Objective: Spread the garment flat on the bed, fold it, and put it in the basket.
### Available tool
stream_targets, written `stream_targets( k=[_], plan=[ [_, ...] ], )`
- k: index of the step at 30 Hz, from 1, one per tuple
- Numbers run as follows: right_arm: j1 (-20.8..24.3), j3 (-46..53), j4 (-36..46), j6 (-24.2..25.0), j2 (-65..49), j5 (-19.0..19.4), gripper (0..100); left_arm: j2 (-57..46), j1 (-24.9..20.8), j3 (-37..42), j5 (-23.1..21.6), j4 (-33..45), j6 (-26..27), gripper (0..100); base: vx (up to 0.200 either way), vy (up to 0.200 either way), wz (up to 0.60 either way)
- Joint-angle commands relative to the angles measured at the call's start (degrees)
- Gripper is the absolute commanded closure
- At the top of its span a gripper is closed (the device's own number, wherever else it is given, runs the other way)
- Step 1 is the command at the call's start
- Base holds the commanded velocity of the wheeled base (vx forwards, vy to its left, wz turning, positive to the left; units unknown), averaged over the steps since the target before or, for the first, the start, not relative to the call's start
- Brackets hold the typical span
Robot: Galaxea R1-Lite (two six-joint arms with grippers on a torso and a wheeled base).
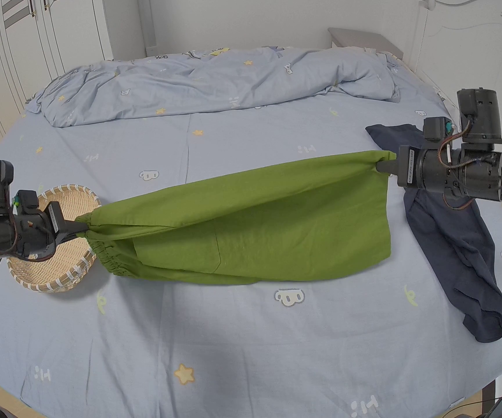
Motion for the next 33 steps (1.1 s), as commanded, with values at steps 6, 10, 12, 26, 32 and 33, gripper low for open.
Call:
stream_targets(
  k=[6,10,12,26,32,33],
  plan=[
    [-2.0,-9.3,3.4,-0.3,7.2,-0.7,100,7.7,-3.3,-13.2,4.2,7.9,1.8,100,0.0,0.0,0.0],
    [-2.4,-9.0,3.3,-0.3,7.8,-0.7,100,9.7,-4.0,-15.5,4.2,8.5,1.9,100,0.0,0.0,0.0],
    [-2.5,-8.7,3.3,-0.2,8.1,-0.7,100,10.4,-4.4,-16.1,4.2,8.5,1.9,100,0.0,0.0,0.0],
    [-6.3,-9.3,-4.0,-0.2,16.9,-0.7,100,17.2,-4.6,-23.3,4.3,8.6,3.1,100,0.0,0.0,0.0],
    [-6.9,-10.5,-10.4,0.0,21.6,-0.5,100,18.8,-4.4,-24.6,4.4,8.5,3.1,100,0.0,0.0,0.0],
    [-6.9,-10.8,-10.8,0.0,22.1,-0.6,100,19.0,-4.4,-24.7,4.5,8.5,3.1,100,0.0,0.0,0.0]
  ],
)
